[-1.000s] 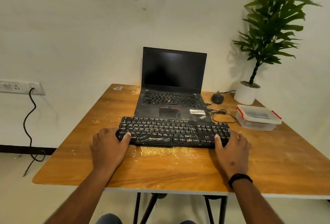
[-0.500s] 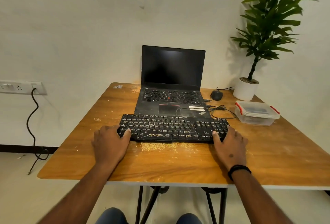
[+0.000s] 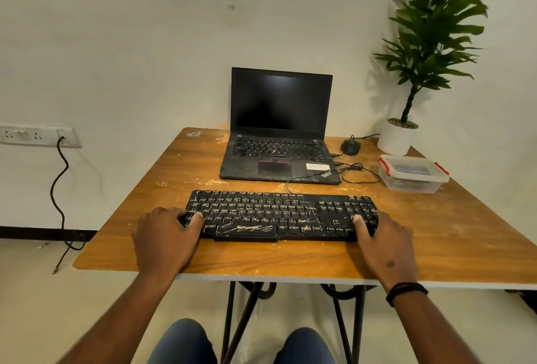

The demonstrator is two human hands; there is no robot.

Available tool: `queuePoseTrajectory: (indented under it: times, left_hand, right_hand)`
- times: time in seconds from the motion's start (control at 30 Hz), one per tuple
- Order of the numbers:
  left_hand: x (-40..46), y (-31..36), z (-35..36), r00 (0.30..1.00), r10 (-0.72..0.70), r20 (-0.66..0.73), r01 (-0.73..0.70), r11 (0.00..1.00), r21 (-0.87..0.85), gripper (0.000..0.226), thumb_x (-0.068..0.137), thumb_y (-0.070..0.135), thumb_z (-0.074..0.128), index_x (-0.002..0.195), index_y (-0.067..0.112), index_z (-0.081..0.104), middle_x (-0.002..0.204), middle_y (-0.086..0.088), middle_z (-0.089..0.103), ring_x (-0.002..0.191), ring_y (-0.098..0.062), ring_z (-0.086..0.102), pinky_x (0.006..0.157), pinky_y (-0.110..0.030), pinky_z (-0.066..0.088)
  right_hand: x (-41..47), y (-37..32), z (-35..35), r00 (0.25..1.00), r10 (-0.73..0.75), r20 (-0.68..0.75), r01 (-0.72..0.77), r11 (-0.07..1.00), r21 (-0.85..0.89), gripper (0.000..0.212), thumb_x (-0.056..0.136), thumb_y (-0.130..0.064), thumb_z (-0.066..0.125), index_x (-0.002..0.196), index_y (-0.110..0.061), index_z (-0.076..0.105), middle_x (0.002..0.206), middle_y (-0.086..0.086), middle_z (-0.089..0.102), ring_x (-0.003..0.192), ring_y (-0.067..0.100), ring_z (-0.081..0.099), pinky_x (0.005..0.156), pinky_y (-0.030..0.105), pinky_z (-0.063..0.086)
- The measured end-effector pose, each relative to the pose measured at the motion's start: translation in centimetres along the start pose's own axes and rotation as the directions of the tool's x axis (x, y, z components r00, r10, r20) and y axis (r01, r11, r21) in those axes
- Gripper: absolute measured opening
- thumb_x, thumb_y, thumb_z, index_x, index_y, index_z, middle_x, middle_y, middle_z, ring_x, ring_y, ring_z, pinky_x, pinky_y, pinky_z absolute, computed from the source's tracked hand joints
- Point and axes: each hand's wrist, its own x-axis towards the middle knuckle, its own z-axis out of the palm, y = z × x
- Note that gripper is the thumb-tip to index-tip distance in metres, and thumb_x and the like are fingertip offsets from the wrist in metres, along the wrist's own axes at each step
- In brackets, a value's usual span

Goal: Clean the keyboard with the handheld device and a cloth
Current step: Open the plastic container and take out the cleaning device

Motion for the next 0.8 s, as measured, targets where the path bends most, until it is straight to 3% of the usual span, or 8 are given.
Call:
queuePoseTrajectory:
  times: [0.17,0.3,0.47,0.63,0.8]
  left_hand:
    - [-0.4,0.3,-0.2,1.0,-0.003,-0.008,0.004,1.0,0.006,0.032,0.089,0.043,0.069,0.1,0.015,0.081,0.087,-0.009,0.073,0.085,-0.032,0.062,0.075,-0.047,0.053]
    - [-1.0,0.0,0.2,0.999,0.008,-0.032,-0.008,1.0,0.008,0.032,0.089,0.04,0.07,0.103,0.013,0.08,0.092,-0.011,0.073,0.09,-0.033,0.062,0.079,-0.047,0.049]
    - [-1.3,0.1,0.3,0.999,-0.003,-0.032,0.003,1.0,0.017,0.034,0.091,0.04,0.068,0.108,0.013,0.078,0.1,-0.012,0.073,0.097,-0.034,0.061,0.083,-0.047,0.046]
    - [-1.6,0.4,0.2,0.999,-0.028,-0.035,0.028,1.0,-0.008,0.034,0.092,0.038,0.068,0.111,0.012,0.077,0.107,-0.015,0.072,0.104,-0.037,0.059,0.087,-0.049,0.045]
    - [-1.9,1.2,0.0,0.998,-0.019,-0.061,0.017,0.999,-0.027,0.035,0.091,0.037,0.071,0.112,0.01,0.074,0.112,-0.019,0.068,0.107,-0.04,0.057,0.087,-0.052,0.045]
  right_hand:
    - [-0.6,0.1,0.0,1.0,-0.004,-0.018,0.004,1.0,0.001,0.06,0.093,-0.063,0.026,0.105,-0.014,0.058,0.092,0.003,0.066,0.089,0.023,0.058,0.096,0.042,0.042]
    - [-1.2,0.5,0.8,0.999,0.031,-0.012,-0.031,1.0,0.005,0.07,0.092,-0.071,0.02,0.119,-0.016,0.055,0.114,0.006,0.065,0.108,0.027,0.055,0.099,0.043,0.043]
    - [-1.8,-0.2,0.0,0.998,0.052,-0.024,-0.051,0.998,0.034,0.066,0.096,-0.057,0.04,0.141,-0.009,0.046,0.137,0.015,0.056,0.129,0.034,0.041,0.104,0.045,0.04]
    - [-1.9,-0.2,0.0,0.998,0.061,-0.009,-0.06,0.995,0.076,0.07,0.093,-0.064,0.034,0.136,-0.011,0.048,0.13,0.012,0.059,0.124,0.033,0.043,0.1,0.046,0.045]
    - [-2.0,-0.4,-0.3,0.996,0.079,-0.034,-0.074,0.991,0.113,0.074,0.095,-0.058,0.042,0.149,-0.009,0.033,0.139,0.014,0.054,0.131,0.033,0.038,0.103,0.047,0.043]
